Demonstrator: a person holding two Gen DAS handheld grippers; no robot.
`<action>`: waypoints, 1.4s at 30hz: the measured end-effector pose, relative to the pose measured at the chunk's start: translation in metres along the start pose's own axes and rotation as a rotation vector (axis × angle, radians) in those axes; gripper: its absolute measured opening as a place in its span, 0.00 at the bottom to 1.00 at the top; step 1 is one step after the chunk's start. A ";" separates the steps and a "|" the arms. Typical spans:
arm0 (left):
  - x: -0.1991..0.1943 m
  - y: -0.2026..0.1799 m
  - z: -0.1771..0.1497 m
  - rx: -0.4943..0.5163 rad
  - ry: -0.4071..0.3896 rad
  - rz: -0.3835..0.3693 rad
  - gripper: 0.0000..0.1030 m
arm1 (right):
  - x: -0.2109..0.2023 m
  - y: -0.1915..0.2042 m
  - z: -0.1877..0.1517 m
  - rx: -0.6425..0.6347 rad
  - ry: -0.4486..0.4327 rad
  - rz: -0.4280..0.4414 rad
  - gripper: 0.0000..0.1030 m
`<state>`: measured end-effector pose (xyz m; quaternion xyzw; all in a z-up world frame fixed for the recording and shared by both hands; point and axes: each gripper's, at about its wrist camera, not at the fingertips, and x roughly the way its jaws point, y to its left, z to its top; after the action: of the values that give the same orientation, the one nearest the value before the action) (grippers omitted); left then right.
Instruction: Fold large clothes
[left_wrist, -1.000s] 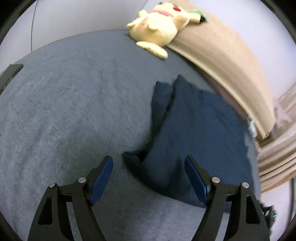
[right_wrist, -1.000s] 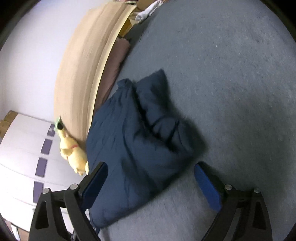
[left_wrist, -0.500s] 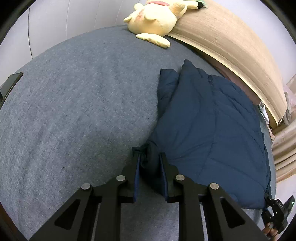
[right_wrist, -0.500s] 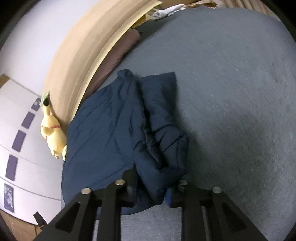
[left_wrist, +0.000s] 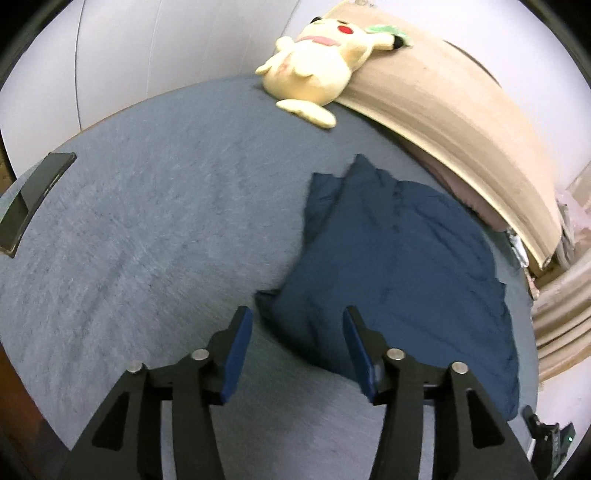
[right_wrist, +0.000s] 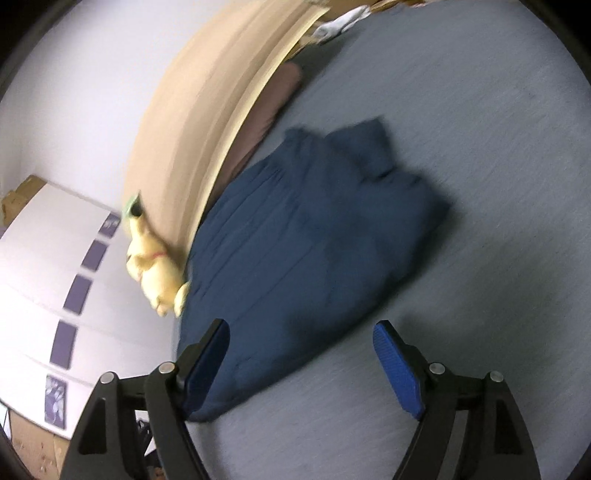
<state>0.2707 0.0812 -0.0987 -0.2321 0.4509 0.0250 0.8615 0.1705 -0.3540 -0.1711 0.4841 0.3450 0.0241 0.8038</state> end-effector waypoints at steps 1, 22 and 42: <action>-0.003 -0.007 -0.004 0.007 -0.009 -0.005 0.65 | 0.015 0.012 -0.006 -0.007 0.015 0.010 0.80; 0.074 -0.058 -0.031 -0.003 0.129 -0.075 0.71 | 0.092 0.029 -0.006 0.075 0.082 -0.012 0.51; 0.022 0.023 -0.012 0.008 0.064 -0.032 0.67 | 0.005 0.003 0.005 -0.090 0.032 -0.002 0.85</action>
<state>0.2690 0.0925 -0.1306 -0.2365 0.4745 0.0021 0.8479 0.1780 -0.3545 -0.1696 0.4465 0.3569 0.0466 0.8192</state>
